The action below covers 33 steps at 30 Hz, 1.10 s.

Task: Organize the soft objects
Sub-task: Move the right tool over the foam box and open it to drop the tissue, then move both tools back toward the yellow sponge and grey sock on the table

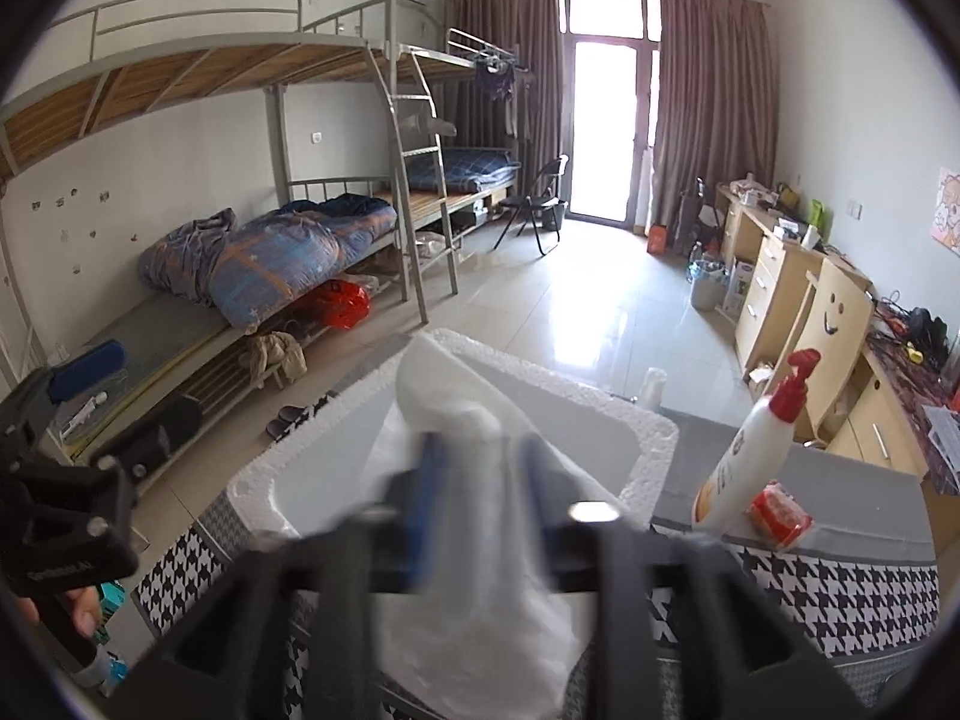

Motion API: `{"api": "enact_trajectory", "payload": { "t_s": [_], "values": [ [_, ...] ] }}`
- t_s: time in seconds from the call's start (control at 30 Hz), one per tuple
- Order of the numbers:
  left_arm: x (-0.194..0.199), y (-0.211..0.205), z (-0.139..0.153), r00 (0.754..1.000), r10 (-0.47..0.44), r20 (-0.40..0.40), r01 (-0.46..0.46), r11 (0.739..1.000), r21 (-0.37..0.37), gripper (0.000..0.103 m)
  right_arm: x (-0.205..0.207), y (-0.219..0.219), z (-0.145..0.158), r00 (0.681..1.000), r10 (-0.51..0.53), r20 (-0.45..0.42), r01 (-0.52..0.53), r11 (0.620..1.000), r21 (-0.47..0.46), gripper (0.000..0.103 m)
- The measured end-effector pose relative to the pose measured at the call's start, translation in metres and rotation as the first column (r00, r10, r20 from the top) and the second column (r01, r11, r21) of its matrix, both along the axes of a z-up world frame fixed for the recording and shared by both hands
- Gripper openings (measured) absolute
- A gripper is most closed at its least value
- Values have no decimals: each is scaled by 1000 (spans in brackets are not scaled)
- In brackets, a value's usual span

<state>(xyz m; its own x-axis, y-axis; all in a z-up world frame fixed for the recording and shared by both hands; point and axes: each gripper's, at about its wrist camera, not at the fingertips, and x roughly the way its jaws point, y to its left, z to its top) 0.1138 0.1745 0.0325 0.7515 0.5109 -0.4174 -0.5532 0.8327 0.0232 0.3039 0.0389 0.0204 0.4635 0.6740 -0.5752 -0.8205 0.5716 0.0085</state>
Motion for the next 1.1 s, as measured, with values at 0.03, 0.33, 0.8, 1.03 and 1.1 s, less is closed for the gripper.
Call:
{"api": "enact_trajectory", "payload": {
  "t_s": [0.03, 0.33, 0.8, 1.03, 1.1],
  "values": [
    [0, 0, 0, 1000, 1, 0, -1, 1000, 0, 101, 1, -1, -1, 1000, 1, -5, -1, 1000, 6, 77],
    [-1, 0, 2, 1000, -5, -1, 5, 1000, 4, 101, 0, -2, -2, 1000, 13, -19, -13, 1000, 9, 78],
    [0, -27, 9, 999, -53, 9, 53, 998, 17, 101, -4, -35, 10, 1000, 5, 11, -6, 999, 49, 78],
    [-3, -48, 14, 994, -103, 22, 103, 994, 29, 101, -11, -59, 21, 998, -37, 49, 33, 995, 95, 92],
    [-4, -53, 17, 993, -114, 28, 113, 993, 31, 101, -14, -66, 24, 997, -47, 62, 40, 993, 112, 94]
  ]
}}
